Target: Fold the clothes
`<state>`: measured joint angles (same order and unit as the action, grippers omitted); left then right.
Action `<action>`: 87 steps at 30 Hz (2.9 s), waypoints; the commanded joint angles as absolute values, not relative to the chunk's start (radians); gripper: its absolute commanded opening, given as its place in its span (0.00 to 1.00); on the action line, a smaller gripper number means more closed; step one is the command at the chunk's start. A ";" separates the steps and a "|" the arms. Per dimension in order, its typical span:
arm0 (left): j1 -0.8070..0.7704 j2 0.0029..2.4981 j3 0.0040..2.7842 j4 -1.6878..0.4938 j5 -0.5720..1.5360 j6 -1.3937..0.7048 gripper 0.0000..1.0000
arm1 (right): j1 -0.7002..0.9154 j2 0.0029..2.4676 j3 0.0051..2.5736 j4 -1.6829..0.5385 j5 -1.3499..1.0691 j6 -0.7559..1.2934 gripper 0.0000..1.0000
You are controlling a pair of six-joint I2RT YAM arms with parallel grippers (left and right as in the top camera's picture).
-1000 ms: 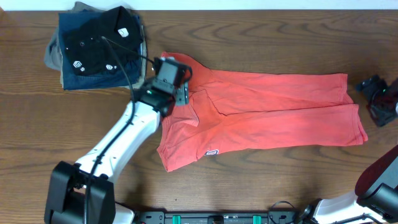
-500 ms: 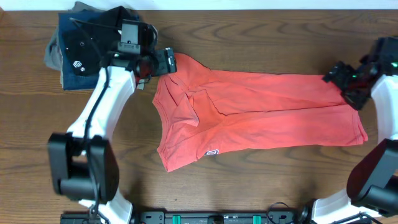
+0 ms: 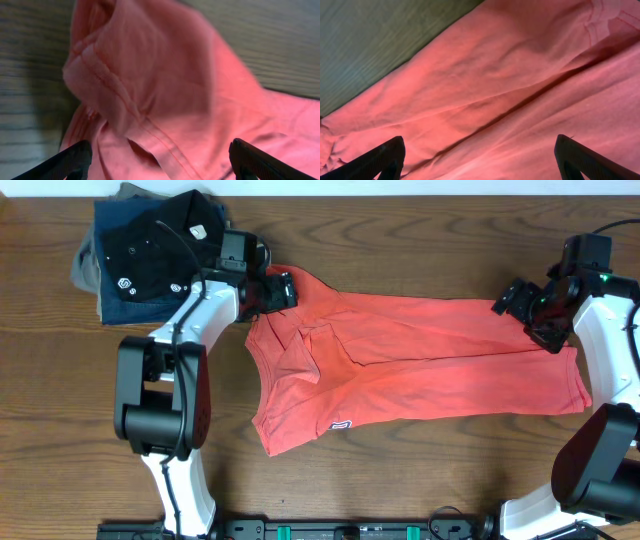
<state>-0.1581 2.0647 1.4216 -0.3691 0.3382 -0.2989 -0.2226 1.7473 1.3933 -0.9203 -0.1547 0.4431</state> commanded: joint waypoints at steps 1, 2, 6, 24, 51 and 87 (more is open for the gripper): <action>-0.156 2.075 1.437 -0.352 0.348 -0.311 0.87 | -0.213 1.753 1.407 -0.929 -0.119 0.432 0.94; -0.157 2.076 1.437 -0.345 0.348 -0.311 0.84 | -0.213 1.753 1.407 -0.933 -0.117 0.432 0.93; -0.157 2.076 1.437 -0.327 0.348 -0.312 0.63 | -0.212 1.753 1.406 -0.941 -0.116 0.432 0.92; -0.156 2.024 1.437 -0.361 0.348 -0.311 0.06 | -0.215 1.753 1.406 -0.958 0.003 0.440 0.92; -0.155 1.969 1.427 -0.443 0.302 -0.319 0.80 | -0.305 1.753 1.405 -0.873 -0.016 0.493 0.91; -0.169 2.100 1.427 -0.260 0.302 -0.346 0.64 | -0.287 1.753 1.405 -0.909 0.009 0.492 0.91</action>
<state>-0.1684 2.0930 1.4220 -0.2642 0.3107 -0.3428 -0.2913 1.7473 1.3933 -0.9066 -0.0082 0.4828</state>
